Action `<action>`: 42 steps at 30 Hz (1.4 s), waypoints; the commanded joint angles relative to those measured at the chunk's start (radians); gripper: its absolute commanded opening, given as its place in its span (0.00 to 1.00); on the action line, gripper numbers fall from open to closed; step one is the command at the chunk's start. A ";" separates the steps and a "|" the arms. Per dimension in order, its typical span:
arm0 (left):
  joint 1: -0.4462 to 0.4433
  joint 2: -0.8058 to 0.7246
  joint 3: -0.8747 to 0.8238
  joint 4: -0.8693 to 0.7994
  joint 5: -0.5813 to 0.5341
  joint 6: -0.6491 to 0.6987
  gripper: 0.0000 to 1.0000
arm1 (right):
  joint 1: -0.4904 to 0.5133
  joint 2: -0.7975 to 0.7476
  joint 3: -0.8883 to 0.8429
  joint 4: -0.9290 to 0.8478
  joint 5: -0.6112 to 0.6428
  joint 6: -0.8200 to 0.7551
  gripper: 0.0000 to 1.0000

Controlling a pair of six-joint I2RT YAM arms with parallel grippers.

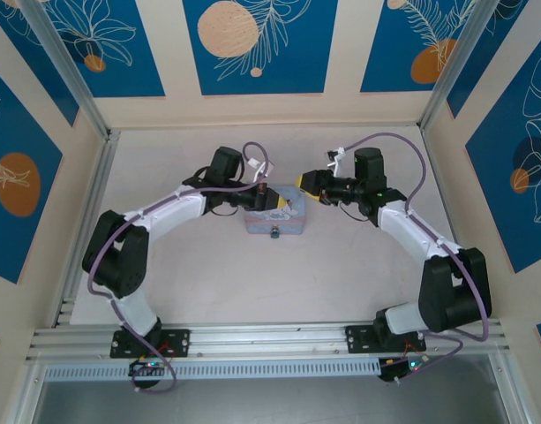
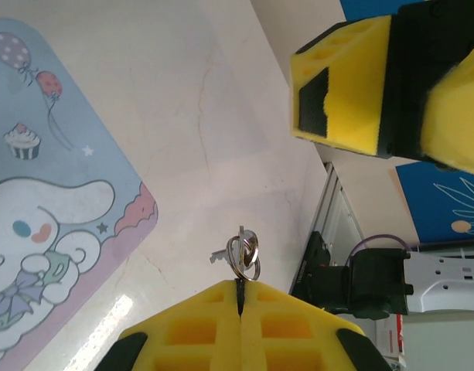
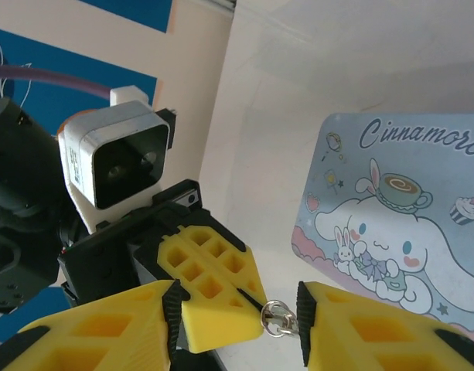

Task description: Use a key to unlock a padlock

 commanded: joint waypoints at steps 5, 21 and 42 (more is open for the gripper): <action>-0.002 0.048 0.087 -0.040 0.085 0.043 0.00 | -0.002 0.053 -0.042 0.077 -0.091 -0.013 0.41; -0.003 0.084 0.138 -0.066 0.084 0.051 0.00 | -0.001 0.107 -0.084 0.179 -0.176 0.020 0.20; -0.002 0.137 0.190 -0.064 0.051 0.038 0.01 | -0.005 0.107 -0.124 0.248 -0.222 0.068 0.00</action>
